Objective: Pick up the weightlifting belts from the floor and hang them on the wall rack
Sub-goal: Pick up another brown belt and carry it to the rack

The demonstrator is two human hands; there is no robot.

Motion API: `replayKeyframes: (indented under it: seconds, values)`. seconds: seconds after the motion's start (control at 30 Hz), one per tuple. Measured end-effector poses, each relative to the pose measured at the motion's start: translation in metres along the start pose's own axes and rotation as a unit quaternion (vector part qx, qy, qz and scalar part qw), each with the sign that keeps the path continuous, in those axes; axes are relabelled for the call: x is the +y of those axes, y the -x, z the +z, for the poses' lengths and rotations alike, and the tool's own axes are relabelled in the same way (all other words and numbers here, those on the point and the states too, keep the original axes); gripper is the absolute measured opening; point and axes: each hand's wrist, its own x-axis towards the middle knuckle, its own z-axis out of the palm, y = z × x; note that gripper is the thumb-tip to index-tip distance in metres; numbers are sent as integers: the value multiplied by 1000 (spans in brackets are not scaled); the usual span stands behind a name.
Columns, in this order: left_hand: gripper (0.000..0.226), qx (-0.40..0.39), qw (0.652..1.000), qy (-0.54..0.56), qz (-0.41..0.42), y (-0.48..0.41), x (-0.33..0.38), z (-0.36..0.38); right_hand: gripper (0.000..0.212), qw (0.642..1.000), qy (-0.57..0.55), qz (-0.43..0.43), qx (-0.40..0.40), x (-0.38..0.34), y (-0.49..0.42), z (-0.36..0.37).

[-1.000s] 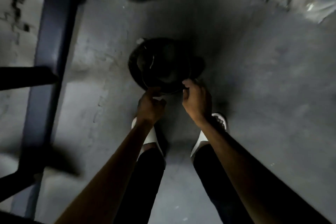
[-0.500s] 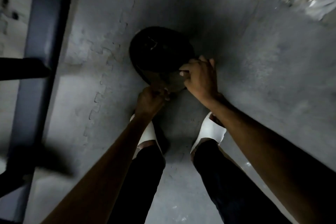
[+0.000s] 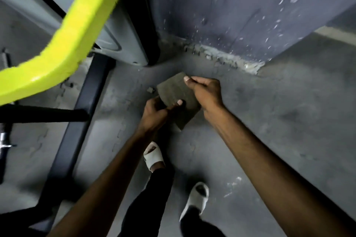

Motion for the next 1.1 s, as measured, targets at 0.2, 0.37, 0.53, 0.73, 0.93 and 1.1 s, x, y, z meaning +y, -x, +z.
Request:
replayKeyframes:
  seconds: [0.2,0.37,0.53,0.73,0.93,1.1]
  values:
    - [13,0,992,17,124,115,132,-2,11,992,-92,-22,-85,-118,122,-78]
    - [20,-7,975,27,222,241,257,-2,29,977,-84,-132,-146,-207,246,-132]
    - [19,-12,954,54,295,359,367,-2,21,949,-103,-241,-177,-303,365,-183]
    - [31,-43,918,43,393,495,479,-18,23,906,-119,-383,-136,-426,493,-217]
    - [28,-55,856,-6,515,604,527,-39,21,860,-189,-464,-92,-523,603,-223]
    - [30,-55,820,-58,567,635,506,-44,17,831,-210,-513,-51,-571,673,-231]
